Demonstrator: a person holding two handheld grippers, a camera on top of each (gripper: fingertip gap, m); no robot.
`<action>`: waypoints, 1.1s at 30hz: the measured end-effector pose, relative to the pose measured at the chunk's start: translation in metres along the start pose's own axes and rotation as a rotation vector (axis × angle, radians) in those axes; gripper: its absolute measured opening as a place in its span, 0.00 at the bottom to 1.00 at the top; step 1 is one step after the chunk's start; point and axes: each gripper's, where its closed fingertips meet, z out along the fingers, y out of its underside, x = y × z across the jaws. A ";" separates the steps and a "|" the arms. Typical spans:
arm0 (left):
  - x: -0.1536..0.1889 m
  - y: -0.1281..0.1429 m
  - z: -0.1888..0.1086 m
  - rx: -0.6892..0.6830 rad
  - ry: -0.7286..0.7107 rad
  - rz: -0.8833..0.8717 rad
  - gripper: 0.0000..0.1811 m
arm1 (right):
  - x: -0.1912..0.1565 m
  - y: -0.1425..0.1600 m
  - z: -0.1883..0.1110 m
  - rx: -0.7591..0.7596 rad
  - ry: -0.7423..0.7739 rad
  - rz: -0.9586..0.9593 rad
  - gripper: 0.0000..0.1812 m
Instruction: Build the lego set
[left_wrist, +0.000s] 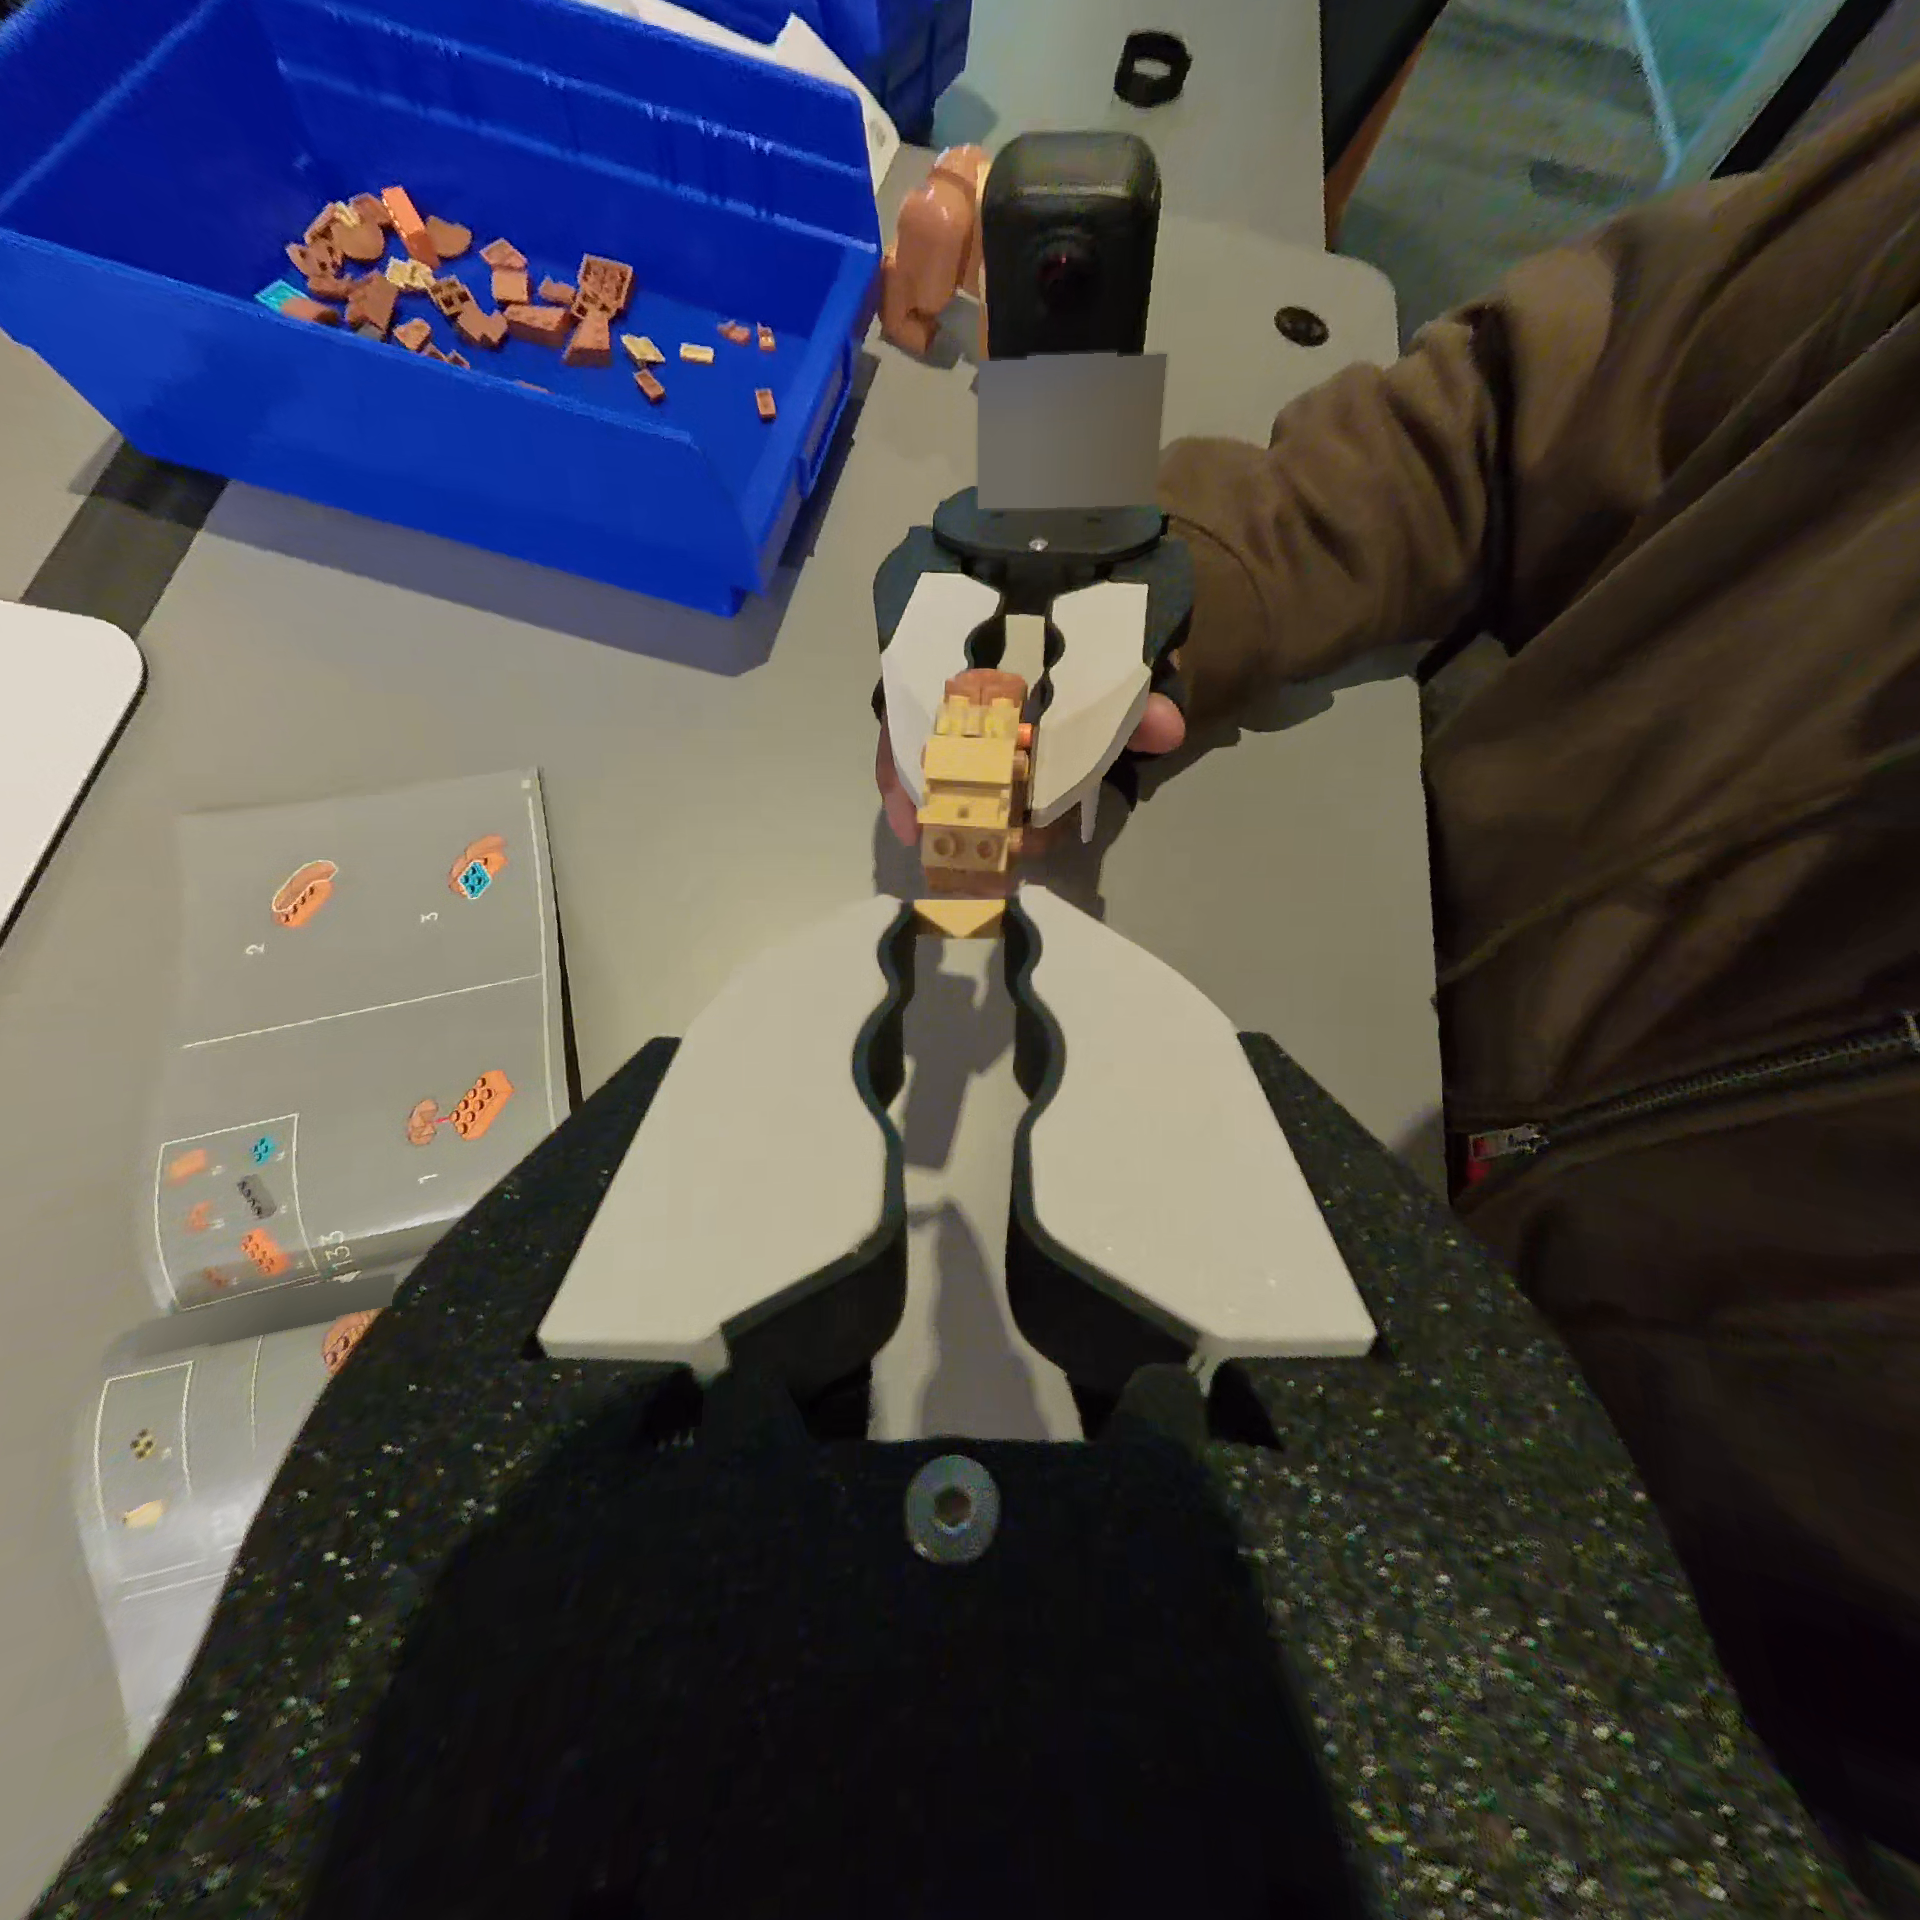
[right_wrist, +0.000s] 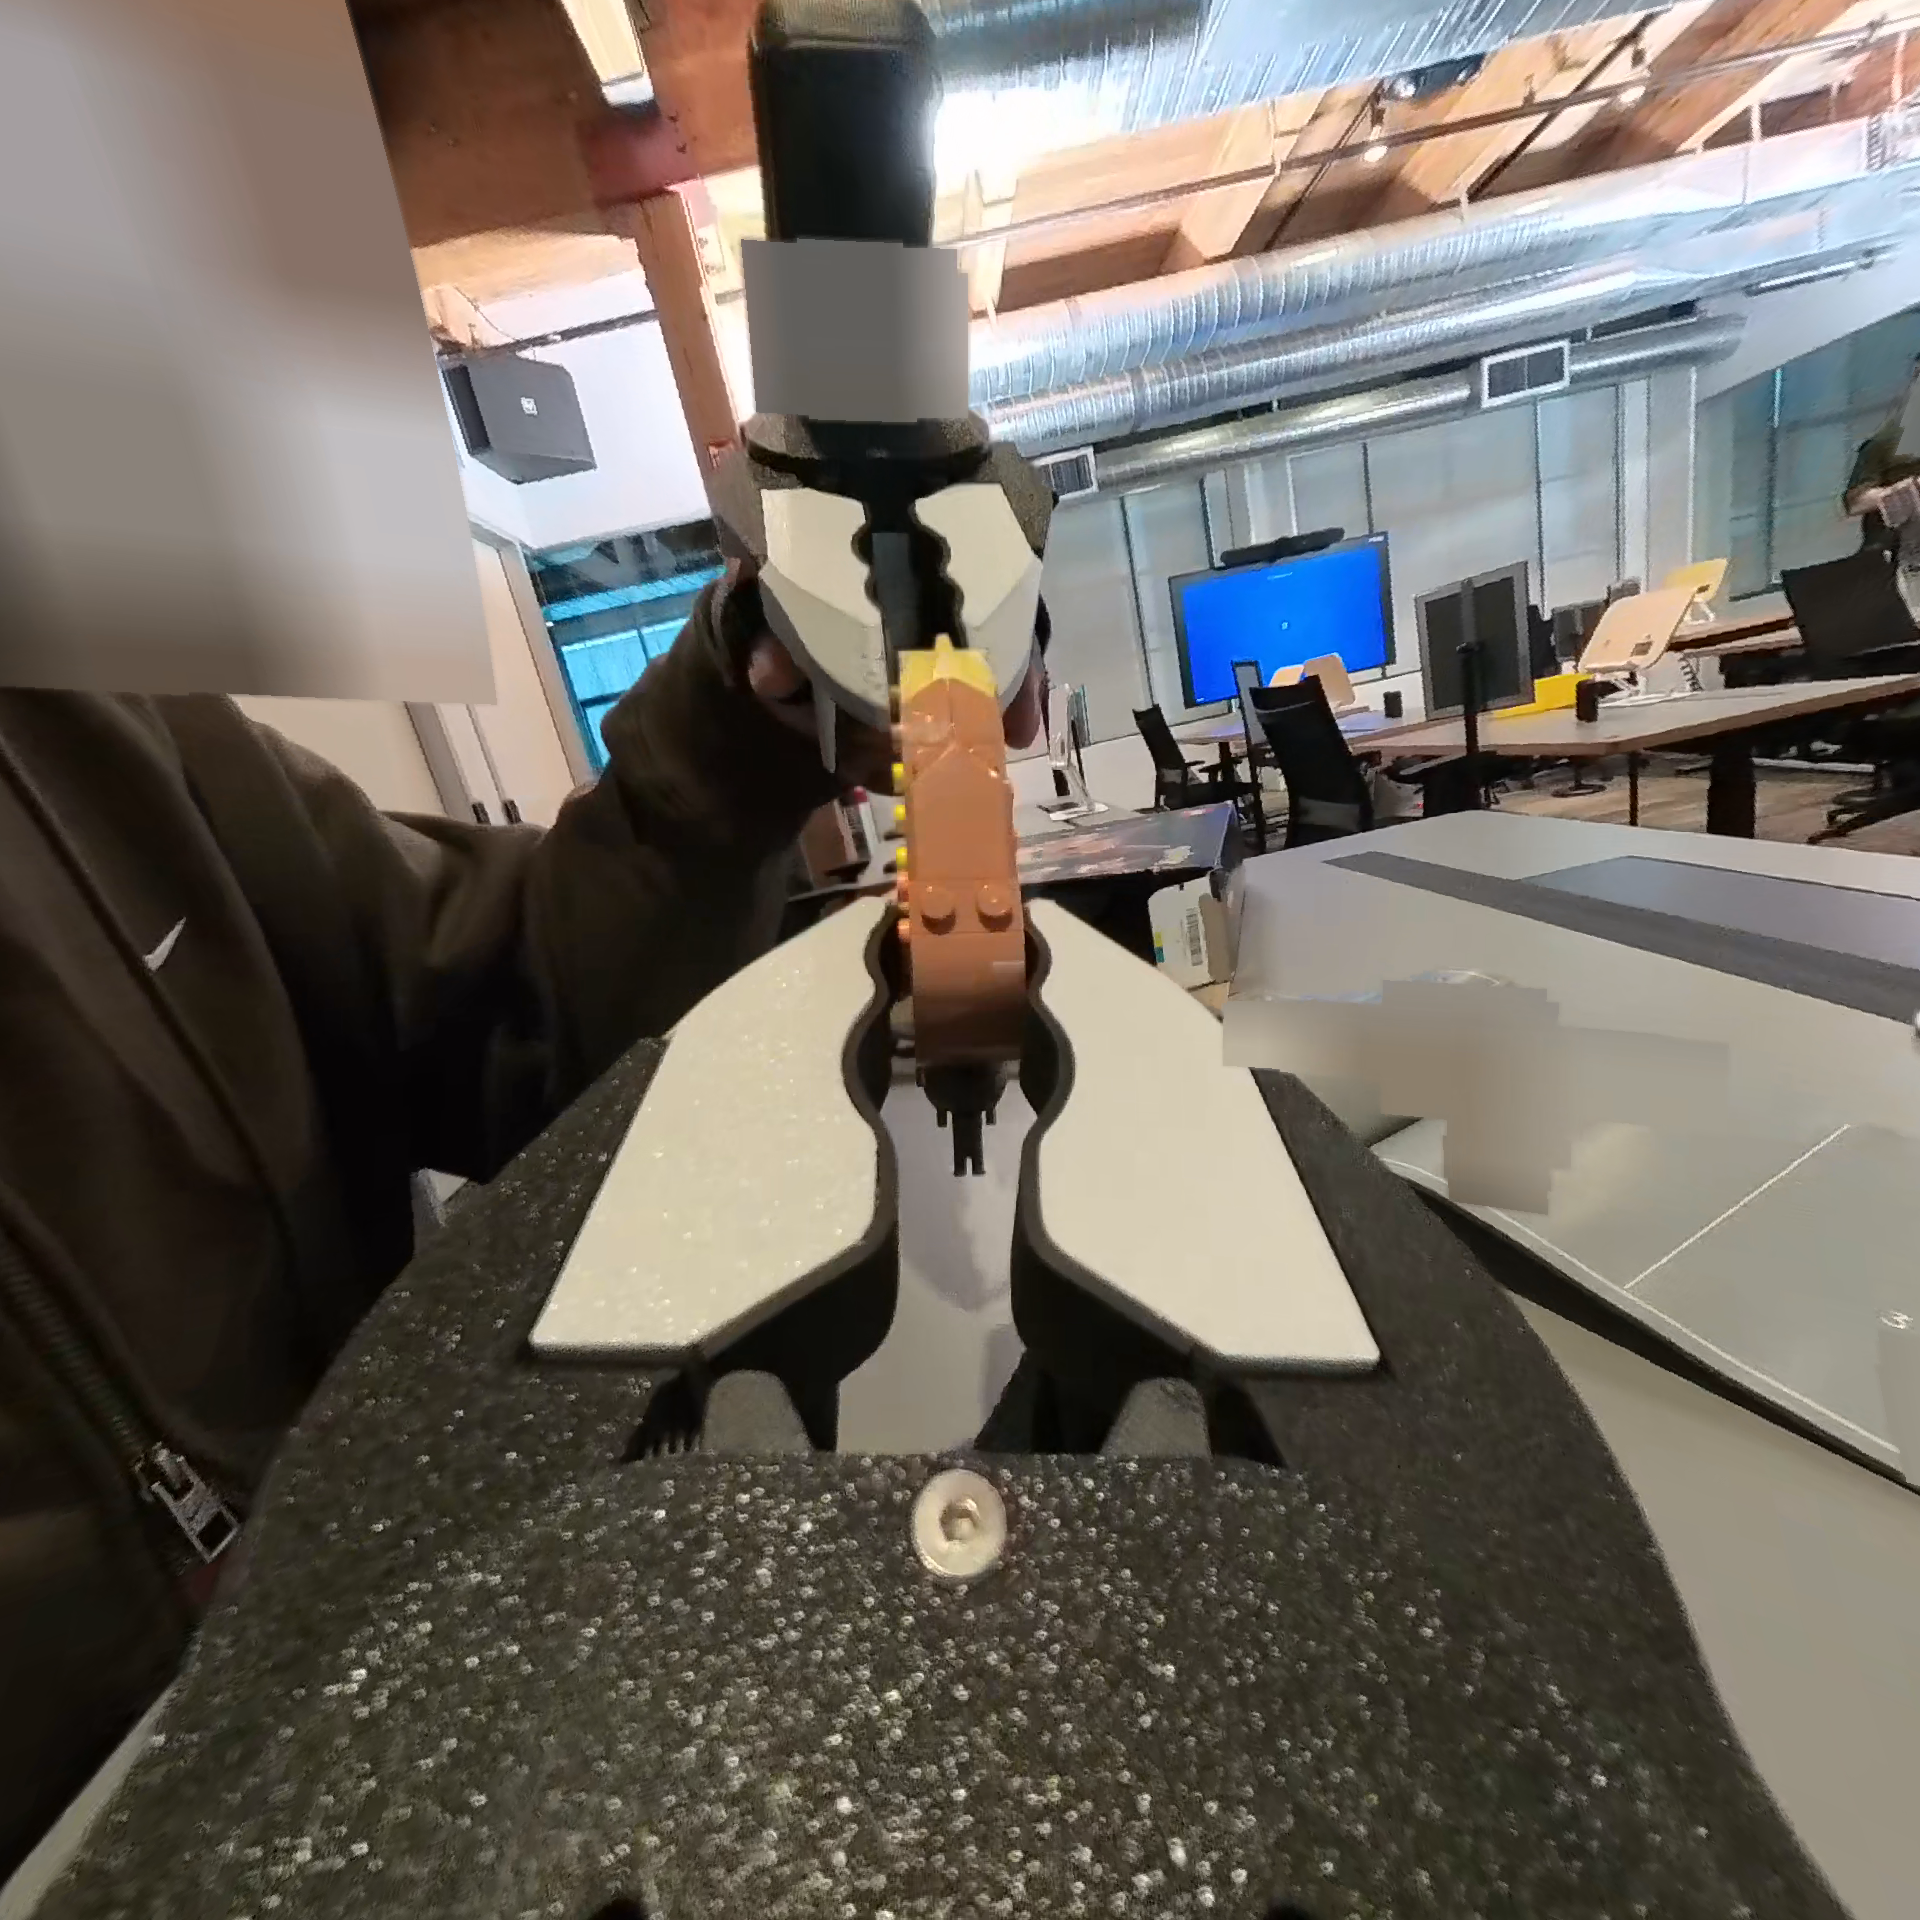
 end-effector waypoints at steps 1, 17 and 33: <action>0.001 -0.002 0.002 -0.010 0.003 -0.001 0.09 | 0.000 -0.001 -0.001 0.003 0.003 -0.005 0.11; 0.017 -0.014 0.014 -0.138 0.001 0.017 0.09 | -0.013 -0.008 -0.009 0.039 0.001 -0.081 0.11; 0.022 -0.023 0.014 -0.241 -0.036 0.071 0.09 | -0.018 -0.013 -0.010 0.081 -0.017 -0.055 0.11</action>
